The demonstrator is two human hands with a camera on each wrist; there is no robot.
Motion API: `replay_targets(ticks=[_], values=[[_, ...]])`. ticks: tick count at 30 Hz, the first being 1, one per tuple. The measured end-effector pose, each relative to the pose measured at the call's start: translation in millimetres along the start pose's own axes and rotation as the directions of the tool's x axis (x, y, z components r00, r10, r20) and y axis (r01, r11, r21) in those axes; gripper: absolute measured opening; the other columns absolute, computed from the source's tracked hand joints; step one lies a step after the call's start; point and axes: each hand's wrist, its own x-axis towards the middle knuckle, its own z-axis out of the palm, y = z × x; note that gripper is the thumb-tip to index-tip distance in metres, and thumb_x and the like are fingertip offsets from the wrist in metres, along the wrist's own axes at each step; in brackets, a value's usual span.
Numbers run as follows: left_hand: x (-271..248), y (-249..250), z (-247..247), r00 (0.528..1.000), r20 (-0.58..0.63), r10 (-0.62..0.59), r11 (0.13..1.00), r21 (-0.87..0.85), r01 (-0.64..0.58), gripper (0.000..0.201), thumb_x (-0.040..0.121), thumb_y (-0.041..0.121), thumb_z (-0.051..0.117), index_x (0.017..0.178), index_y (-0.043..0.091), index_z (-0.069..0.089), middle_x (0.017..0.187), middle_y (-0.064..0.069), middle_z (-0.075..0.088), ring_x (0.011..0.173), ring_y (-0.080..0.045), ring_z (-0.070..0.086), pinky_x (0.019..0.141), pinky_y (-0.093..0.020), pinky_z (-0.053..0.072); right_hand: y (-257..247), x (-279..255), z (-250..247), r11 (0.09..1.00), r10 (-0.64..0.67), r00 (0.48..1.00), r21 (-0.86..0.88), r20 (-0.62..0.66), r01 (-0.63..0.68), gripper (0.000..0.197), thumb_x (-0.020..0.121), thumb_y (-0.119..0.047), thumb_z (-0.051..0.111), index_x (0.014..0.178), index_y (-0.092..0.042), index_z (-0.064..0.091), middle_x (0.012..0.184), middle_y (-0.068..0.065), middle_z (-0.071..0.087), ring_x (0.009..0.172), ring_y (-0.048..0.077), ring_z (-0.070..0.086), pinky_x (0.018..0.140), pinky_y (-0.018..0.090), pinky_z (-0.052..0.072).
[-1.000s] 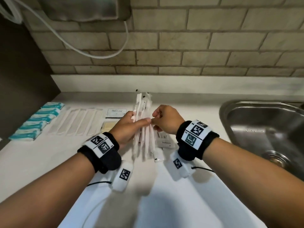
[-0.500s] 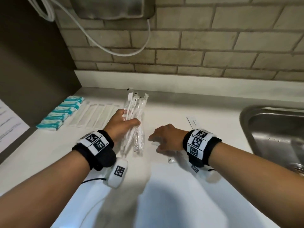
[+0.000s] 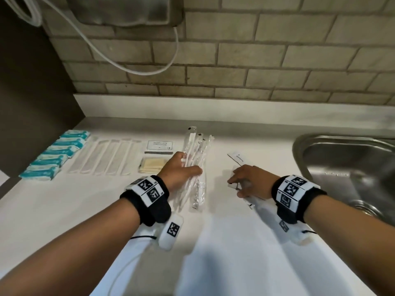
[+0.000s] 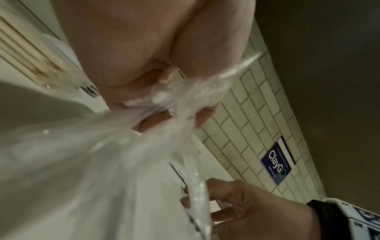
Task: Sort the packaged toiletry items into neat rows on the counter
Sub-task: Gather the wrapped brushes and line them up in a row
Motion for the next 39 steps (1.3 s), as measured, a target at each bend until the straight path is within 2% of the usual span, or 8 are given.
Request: replay_targets(ticks=[6,11,15,21,23,27,32,39], values=[[10,0,10,1.000,0.028,-0.001,1.000,0.015,0.001,0.047,0.077,0.014,0.073,0.117,0.018,0.050,0.107,-0.010,0.066,0.097,-0.027,0.065,0.080,-0.036,0.050,1,2,-13,0.992,0.119,0.992,0.037,-0.033,-0.118,0.035,0.076,-0.036,0.073,0.111,-0.032,0.070,0.112,-0.008,0.069,0.107,0.016,0.063,0.096,0.030,0.049],[19,4,15,0.999,0.031,0.014,1.000,0.018,-0.015,0.049,0.075,0.015,0.074,0.117,0.017,0.051,0.107,-0.010,0.066,0.098,-0.027,0.065,0.086,-0.039,0.050,-3,26,-17,0.988,0.150,0.987,-0.024,-0.054,-0.152,0.050,0.082,-0.043,0.065,0.130,-0.031,0.055,0.134,-0.001,0.051,0.122,0.026,0.049,0.099,0.038,0.044],[24,6,16,0.999,0.046,0.022,0.998,0.056,-0.025,0.048,0.075,0.018,0.074,0.117,0.019,0.050,0.106,-0.008,0.066,0.097,-0.025,0.065,0.084,-0.037,0.050,1,33,-14,0.969,0.191,0.979,-0.169,0.066,-0.178,0.036,0.091,-0.042,0.051,0.111,-0.013,0.054,0.124,0.007,0.050,0.119,0.030,0.048,0.084,0.031,0.033],[30,1,22,0.999,0.050,0.017,0.998,0.061,-0.020,0.049,0.073,0.019,0.075,0.116,0.017,0.051,0.106,-0.011,0.066,0.095,-0.027,0.066,0.088,-0.040,0.052,14,23,-22,0.958,0.190,0.979,-0.231,0.073,-0.169,0.038,0.095,-0.053,0.043,0.115,-0.024,0.056,0.137,0.004,0.048,0.131,0.029,0.041,0.105,0.035,0.031],[33,0,26,0.999,0.047,0.014,0.998,0.059,-0.017,0.058,0.065,0.025,0.076,0.116,0.018,0.051,0.106,-0.011,0.067,0.095,-0.028,0.067,0.090,-0.044,0.052,10,21,-24,0.984,0.123,0.992,-0.125,-0.019,-0.124,0.032,0.091,-0.057,0.048,0.095,-0.028,0.061,0.119,-0.001,0.057,0.117,0.028,0.051,0.097,0.033,0.036],[41,-5,36,1.000,0.026,0.005,1.000,0.020,-0.006,0.066,0.056,0.030,0.077,0.116,0.018,0.051,0.106,-0.011,0.068,0.097,-0.029,0.068,0.094,-0.050,0.051,-17,21,-20,0.940,0.093,0.995,0.333,-0.038,-0.075,0.059,0.086,-0.055,0.059,0.132,-0.021,0.047,0.122,-0.001,0.064,0.103,0.018,0.063,0.090,0.031,0.047],[46,-12,42,1.000,-0.017,0.009,0.993,0.114,-0.007,0.056,0.074,0.028,0.076,0.121,0.014,0.049,0.109,-0.010,0.066,0.096,-0.026,0.066,0.087,-0.039,0.053,-32,28,0,0.782,0.189,0.981,0.610,-0.038,-0.127,0.046,0.086,-0.016,0.069,0.120,-0.013,0.039,0.080,0.010,0.072,0.056,0.019,0.064,0.056,0.026,0.054],[65,-32,28,0.995,-0.102,-0.014,0.967,0.251,0.039,0.069,0.051,0.048,0.074,0.107,0.015,0.051,0.096,-0.009,0.068,0.086,-0.030,0.069,0.080,-0.047,0.058,-23,36,15,0.782,0.345,0.936,0.572,-0.065,-0.248,0.039,0.083,-0.009,0.066,0.113,-0.012,0.043,0.088,0.016,0.073,0.074,0.033,0.073,0.075,0.044,0.061]])
